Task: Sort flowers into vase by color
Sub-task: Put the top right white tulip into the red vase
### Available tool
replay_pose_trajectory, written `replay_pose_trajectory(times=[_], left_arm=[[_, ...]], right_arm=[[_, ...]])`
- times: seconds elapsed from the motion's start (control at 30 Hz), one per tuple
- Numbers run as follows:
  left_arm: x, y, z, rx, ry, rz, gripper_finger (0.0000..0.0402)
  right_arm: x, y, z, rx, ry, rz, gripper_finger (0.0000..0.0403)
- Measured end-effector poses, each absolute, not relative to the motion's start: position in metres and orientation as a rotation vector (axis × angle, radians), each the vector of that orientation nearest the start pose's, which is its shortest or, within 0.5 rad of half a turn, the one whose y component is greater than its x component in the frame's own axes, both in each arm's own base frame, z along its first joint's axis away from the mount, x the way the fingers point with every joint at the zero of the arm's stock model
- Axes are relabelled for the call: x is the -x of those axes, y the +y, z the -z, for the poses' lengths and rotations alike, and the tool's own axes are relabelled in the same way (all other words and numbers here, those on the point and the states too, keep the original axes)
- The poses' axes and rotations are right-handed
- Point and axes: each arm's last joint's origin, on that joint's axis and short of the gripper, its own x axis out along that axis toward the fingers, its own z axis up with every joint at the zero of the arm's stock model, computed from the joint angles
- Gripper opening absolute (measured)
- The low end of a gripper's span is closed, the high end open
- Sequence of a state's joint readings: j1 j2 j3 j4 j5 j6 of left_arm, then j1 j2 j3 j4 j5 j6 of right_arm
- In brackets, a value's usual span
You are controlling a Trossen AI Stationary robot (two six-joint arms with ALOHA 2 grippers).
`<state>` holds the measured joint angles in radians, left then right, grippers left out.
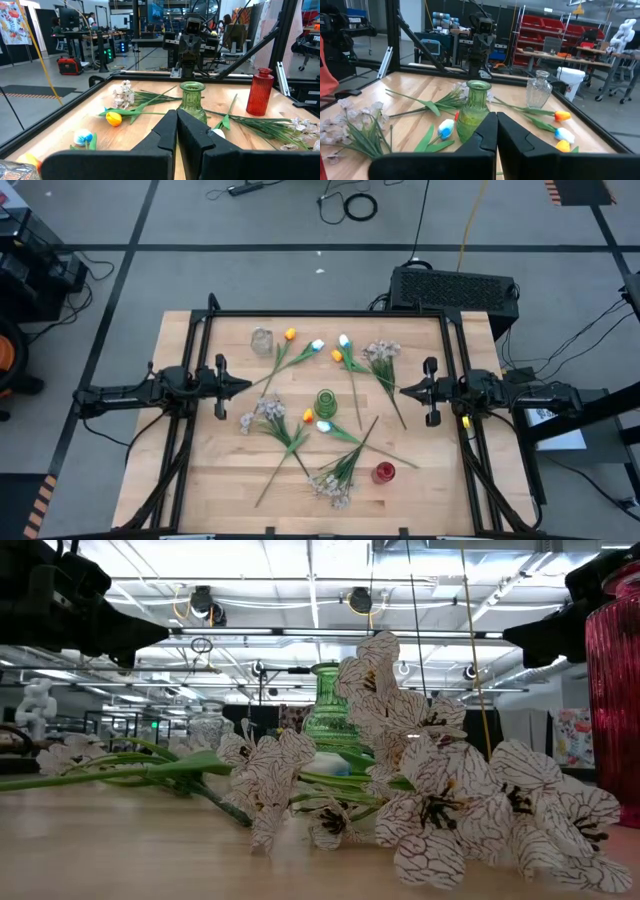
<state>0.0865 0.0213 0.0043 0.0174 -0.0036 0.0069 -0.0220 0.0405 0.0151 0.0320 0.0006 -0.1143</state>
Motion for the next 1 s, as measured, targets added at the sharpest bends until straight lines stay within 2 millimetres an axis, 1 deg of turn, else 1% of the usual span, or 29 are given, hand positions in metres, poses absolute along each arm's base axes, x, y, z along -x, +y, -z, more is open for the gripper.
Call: replay_pose_trajectory(times=[0.07,0.27,0.33,0.4,0.5,0.63,0.7,0.8,0.9,0.97,1.0], left_arm=[[-0.098,0.009,-0.165,-0.007,0.000,-0.090,0.0020],[-0.098,0.009,-0.165,-0.007,0.000,-0.090,0.0020],[-0.098,0.009,-0.165,-0.007,0.000,-0.090,0.0020],[-0.098,0.009,-0.165,-0.007,0.000,-0.090,0.0020],[-0.098,0.009,-0.165,-0.007,0.000,-0.090,0.0020],[-0.098,0.009,-0.165,-0.007,0.000,-0.090,0.0020],[-0.098,0.009,-0.165,-0.007,0.000,-0.090,0.0020],[-0.098,0.009,-0.165,-0.007,0.000,-0.090,0.0020],[-0.098,0.009,-0.165,-0.007,0.000,-0.090,0.0020],[-0.098,0.009,-0.165,-0.007,0.000,-0.090,0.0020],[-0.098,0.009,-0.165,-0.007,0.000,-0.090,0.0020]], right_arm=[[-0.099,-0.002,-0.168,0.096,0.001,0.023,0.0000],[-0.099,-0.002,-0.170,-0.034,-0.023,0.023,0.0000],[-0.098,-0.003,-0.180,-0.093,-0.075,0.056,0.0000],[-0.096,-0.004,-0.196,-0.113,-0.116,0.071,0.0000],[-0.092,-0.004,-0.233,-0.098,-0.110,0.071,0.0000],[-0.091,-0.005,-0.305,-0.100,-0.098,0.117,0.0000],[-0.095,-0.006,-0.341,-0.109,-0.054,0.144,0.0000],[-0.107,-0.007,-0.386,-0.102,0.035,0.186,0.0000],[-0.125,-0.008,-0.415,-0.083,0.088,0.216,0.0000],[-0.139,-0.008,-0.427,-0.080,0.105,0.214,0.0000],[-0.145,-0.008,-0.429,-0.078,0.125,0.211,0.0000]])
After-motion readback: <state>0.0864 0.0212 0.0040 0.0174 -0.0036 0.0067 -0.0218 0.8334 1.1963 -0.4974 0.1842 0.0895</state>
